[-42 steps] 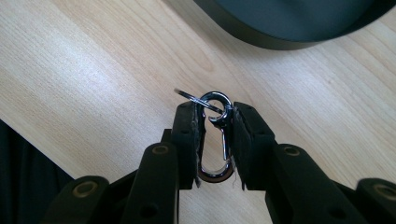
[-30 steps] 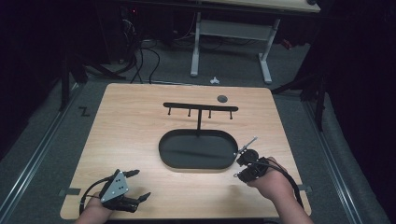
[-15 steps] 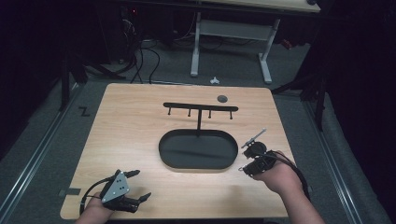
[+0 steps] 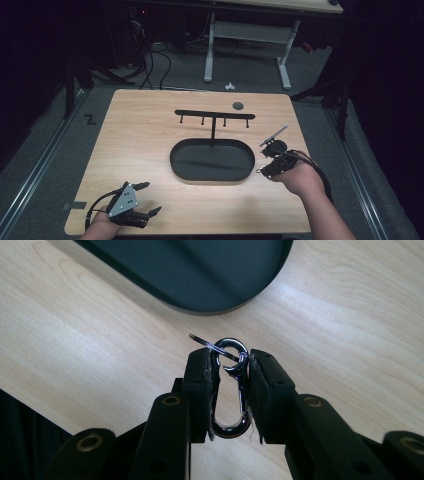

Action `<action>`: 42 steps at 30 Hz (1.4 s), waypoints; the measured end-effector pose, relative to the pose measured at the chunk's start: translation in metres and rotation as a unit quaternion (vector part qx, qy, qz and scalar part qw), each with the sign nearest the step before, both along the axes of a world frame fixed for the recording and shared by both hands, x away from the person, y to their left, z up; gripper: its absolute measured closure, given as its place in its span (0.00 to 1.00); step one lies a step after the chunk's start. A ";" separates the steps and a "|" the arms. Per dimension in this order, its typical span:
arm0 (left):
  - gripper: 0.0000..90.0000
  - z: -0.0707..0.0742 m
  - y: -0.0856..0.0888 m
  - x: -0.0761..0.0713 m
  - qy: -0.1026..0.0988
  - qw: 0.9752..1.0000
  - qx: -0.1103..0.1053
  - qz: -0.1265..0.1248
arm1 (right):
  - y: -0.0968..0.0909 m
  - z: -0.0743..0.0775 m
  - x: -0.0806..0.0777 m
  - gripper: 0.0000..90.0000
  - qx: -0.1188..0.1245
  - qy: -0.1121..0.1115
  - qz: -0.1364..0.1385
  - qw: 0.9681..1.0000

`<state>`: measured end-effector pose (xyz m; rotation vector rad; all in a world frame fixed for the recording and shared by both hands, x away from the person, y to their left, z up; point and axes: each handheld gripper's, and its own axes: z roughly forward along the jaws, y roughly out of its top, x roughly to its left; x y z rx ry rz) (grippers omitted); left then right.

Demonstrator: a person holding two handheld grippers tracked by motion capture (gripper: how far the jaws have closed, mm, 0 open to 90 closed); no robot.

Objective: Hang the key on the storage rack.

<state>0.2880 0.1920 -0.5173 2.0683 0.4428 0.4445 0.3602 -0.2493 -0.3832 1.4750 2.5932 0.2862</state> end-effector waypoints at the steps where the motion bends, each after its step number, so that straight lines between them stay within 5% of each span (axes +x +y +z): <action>1: 0.17 0.000 0.000 0.000 0.000 1.000 -0.002 0.001 | 0.000 0.004 0.004 0.79 0.001 -0.002 0.004 1.000; 42: 0.17 0.000 0.001 0.000 0.002 1.000 0.000 -0.002 | 0.010 0.059 0.046 0.80 0.022 -0.030 -0.020 0.999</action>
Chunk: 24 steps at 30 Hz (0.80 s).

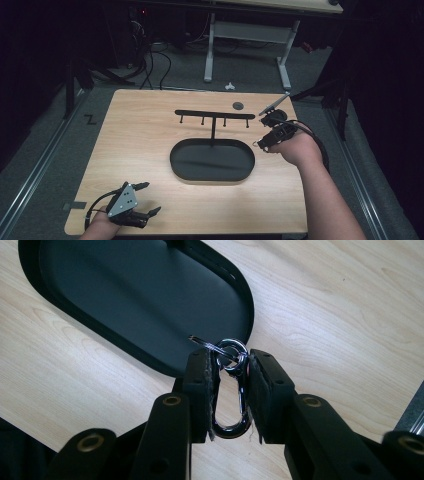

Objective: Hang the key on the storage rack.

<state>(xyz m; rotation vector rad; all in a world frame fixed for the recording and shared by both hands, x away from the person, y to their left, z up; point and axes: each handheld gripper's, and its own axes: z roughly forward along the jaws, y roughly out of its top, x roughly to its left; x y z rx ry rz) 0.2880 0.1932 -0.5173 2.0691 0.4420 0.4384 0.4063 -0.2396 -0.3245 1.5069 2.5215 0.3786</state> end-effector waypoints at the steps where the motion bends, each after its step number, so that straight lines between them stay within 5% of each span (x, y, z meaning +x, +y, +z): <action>1: 0.17 0.000 0.000 0.000 0.000 1.000 0.000 0.000 | 0.001 0.002 0.001 0.80 0.001 -0.001 0.000 1.000; 24: 0.17 0.000 0.001 0.000 0.000 1.000 -0.001 0.001 | 0.019 0.019 0.022 0.80 0.004 -0.015 0.006 1.000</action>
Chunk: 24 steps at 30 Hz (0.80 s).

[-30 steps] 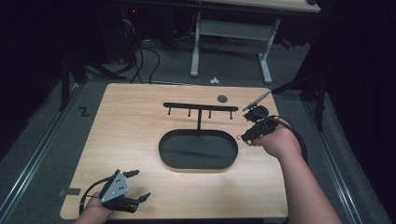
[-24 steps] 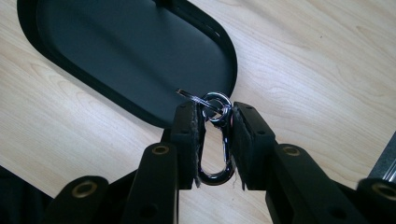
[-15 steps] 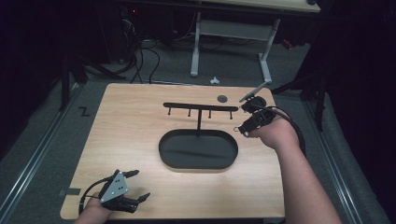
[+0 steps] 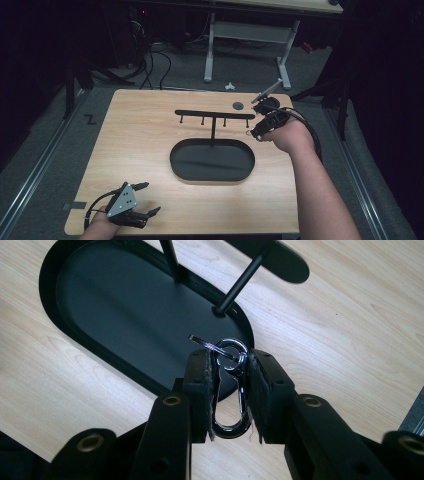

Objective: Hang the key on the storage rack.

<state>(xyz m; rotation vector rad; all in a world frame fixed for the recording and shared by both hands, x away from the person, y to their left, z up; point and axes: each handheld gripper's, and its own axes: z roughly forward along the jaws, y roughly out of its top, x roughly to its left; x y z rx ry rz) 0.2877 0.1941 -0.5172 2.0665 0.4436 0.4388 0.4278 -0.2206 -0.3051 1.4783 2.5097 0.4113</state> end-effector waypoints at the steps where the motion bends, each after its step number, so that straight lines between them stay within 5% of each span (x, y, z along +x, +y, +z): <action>1: 0.17 0.000 0.000 0.000 0.000 1.000 0.000 0.000 | 0.001 0.002 0.002 0.80 -0.001 0.001 -0.001 1.000; 24: 0.17 0.000 0.001 0.000 0.001 1.000 0.000 0.000 | 0.003 0.000 0.027 0.79 0.007 0.005 -0.027 1.000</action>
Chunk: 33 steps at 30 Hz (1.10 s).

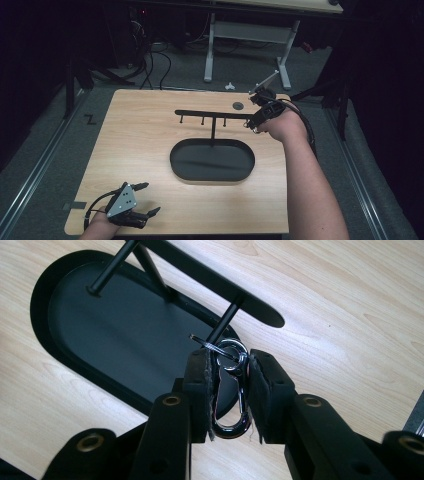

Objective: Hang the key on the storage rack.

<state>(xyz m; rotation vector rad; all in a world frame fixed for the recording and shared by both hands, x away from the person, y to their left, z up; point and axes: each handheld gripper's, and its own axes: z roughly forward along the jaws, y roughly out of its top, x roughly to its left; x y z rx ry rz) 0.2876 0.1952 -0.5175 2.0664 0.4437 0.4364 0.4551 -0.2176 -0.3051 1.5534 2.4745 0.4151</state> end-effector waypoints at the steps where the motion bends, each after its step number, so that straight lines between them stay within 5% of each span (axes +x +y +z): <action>1: 0.17 0.000 0.001 0.000 0.001 1.000 0.001 -0.001 | -0.001 0.000 0.002 0.79 0.000 0.000 -0.002 1.000; 11: 0.17 0.000 0.000 0.000 0.001 1.000 0.002 -0.002 | -0.007 0.000 0.006 0.79 -0.004 -0.007 -0.025 1.000; 33: 0.17 0.000 0.000 -0.001 0.002 1.000 0.002 -0.004 | -0.005 -0.005 0.006 0.76 -0.015 -0.021 -0.028 0.999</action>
